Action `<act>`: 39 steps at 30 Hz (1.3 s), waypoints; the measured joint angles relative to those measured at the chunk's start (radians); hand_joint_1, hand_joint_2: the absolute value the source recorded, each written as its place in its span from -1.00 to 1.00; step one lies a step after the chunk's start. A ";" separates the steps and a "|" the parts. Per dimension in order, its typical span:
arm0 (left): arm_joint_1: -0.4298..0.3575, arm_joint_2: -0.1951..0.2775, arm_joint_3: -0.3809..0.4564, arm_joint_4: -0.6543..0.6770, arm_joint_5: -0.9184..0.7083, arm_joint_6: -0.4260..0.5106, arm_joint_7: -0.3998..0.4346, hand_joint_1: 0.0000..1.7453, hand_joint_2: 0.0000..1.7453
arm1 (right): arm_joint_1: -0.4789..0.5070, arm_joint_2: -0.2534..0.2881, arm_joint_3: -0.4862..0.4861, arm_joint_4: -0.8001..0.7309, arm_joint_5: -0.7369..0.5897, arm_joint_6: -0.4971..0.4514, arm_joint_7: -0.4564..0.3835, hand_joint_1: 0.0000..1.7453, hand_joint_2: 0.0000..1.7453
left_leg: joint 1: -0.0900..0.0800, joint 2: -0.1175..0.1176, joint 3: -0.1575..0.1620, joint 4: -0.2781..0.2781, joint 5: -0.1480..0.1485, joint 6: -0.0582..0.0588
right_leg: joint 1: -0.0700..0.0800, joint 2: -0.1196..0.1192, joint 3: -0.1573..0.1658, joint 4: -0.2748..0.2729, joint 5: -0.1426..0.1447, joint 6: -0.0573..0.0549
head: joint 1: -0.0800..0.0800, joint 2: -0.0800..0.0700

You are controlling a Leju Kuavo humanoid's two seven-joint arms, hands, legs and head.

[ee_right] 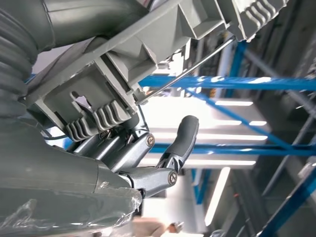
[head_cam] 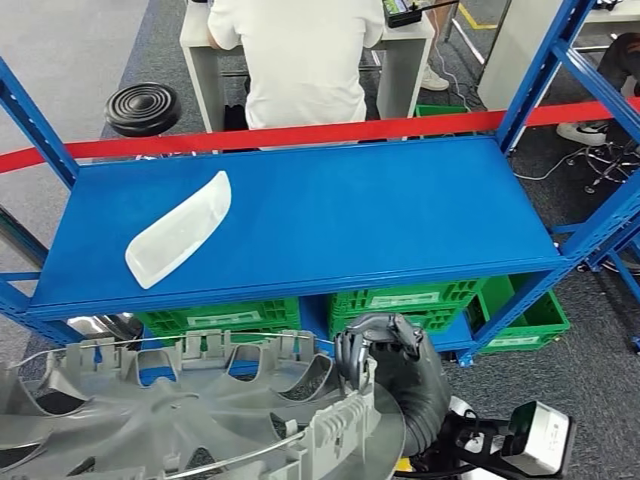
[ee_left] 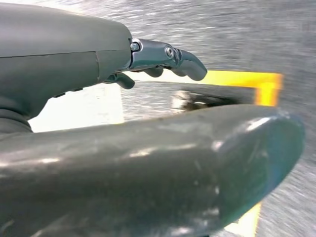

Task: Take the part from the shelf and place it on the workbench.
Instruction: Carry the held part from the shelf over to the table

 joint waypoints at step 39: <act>0.003 0.029 0.073 0.000 0.032 0.023 -0.006 -1.00 -1.00 | 0.050 -0.088 -0.109 -0.035 -0.038 0.048 -0.156 1.00 1.00 | -0.003 -0.014 -0.034 0.000 0.024 -0.043 | 0.003 0.001 0.150 -0.255 0.071 -0.053 | -0.006 0.000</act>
